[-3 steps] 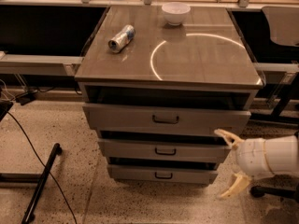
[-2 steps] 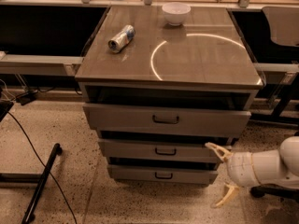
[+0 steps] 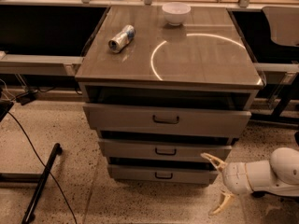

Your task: Open bottom drawer

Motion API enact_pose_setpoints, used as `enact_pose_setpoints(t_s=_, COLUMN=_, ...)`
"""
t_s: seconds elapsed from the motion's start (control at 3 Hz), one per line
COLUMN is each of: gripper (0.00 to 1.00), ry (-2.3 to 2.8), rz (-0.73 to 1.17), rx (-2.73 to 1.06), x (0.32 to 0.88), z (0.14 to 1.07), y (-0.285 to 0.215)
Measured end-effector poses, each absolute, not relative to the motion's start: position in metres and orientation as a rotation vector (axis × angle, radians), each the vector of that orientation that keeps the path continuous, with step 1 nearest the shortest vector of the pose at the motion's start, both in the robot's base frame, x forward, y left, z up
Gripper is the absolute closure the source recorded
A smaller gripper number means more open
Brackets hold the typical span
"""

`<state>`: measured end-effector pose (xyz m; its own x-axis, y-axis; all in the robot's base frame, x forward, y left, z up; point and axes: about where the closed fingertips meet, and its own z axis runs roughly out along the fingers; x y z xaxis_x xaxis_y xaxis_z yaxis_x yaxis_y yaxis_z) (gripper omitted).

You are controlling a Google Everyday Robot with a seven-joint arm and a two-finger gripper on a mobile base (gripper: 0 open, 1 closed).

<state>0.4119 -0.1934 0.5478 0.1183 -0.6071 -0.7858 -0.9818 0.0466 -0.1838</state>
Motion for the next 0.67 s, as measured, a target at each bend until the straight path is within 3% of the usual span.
enact_pose_setpoints(t_s=0.67, gripper=0.0, ry=1.723, rz=0.545, rx=-1.615, x=0.434, z=0.444, y=-0.191)
